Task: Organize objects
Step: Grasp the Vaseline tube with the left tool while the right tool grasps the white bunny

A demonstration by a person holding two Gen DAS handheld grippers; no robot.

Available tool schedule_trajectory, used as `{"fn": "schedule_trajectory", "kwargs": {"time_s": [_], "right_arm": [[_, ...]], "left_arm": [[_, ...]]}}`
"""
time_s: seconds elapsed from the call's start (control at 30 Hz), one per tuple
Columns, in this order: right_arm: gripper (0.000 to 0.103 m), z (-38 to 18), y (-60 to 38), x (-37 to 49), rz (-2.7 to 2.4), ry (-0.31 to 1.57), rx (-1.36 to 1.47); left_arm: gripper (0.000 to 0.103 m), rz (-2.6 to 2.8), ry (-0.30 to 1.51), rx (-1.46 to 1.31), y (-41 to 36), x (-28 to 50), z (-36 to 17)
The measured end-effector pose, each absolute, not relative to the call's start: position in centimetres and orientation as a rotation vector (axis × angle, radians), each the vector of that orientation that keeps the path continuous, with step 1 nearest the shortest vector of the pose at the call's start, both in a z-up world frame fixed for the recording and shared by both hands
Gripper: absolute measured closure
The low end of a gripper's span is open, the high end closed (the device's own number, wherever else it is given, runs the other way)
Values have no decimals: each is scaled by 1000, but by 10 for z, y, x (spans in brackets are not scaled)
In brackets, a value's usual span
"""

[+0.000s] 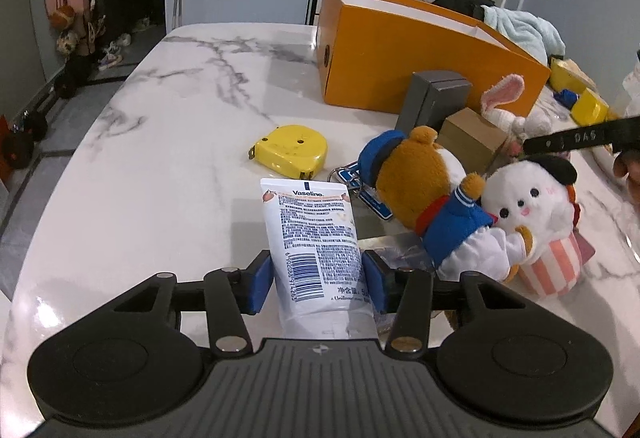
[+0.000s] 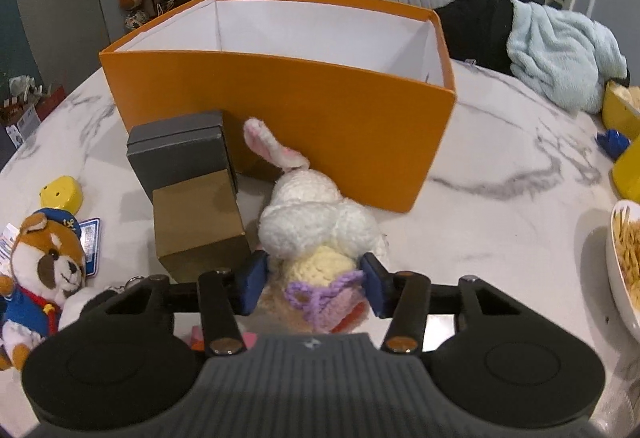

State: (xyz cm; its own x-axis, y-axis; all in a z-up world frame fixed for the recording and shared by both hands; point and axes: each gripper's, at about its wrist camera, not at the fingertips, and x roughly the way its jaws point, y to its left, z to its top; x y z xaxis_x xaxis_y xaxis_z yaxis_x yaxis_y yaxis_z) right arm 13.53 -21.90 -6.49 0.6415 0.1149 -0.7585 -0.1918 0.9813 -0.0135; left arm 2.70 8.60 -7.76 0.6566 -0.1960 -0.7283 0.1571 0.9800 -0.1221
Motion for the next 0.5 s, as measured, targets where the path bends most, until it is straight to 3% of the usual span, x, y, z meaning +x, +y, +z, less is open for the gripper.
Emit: {"fn": "schedule_trajectory", "kwargs": {"time_s": [0.5], "right_arm": [[54,-45,-237,123,165,840,-37]], "left_arm": [[49,-209,813,-48,89,13,-64]]}}
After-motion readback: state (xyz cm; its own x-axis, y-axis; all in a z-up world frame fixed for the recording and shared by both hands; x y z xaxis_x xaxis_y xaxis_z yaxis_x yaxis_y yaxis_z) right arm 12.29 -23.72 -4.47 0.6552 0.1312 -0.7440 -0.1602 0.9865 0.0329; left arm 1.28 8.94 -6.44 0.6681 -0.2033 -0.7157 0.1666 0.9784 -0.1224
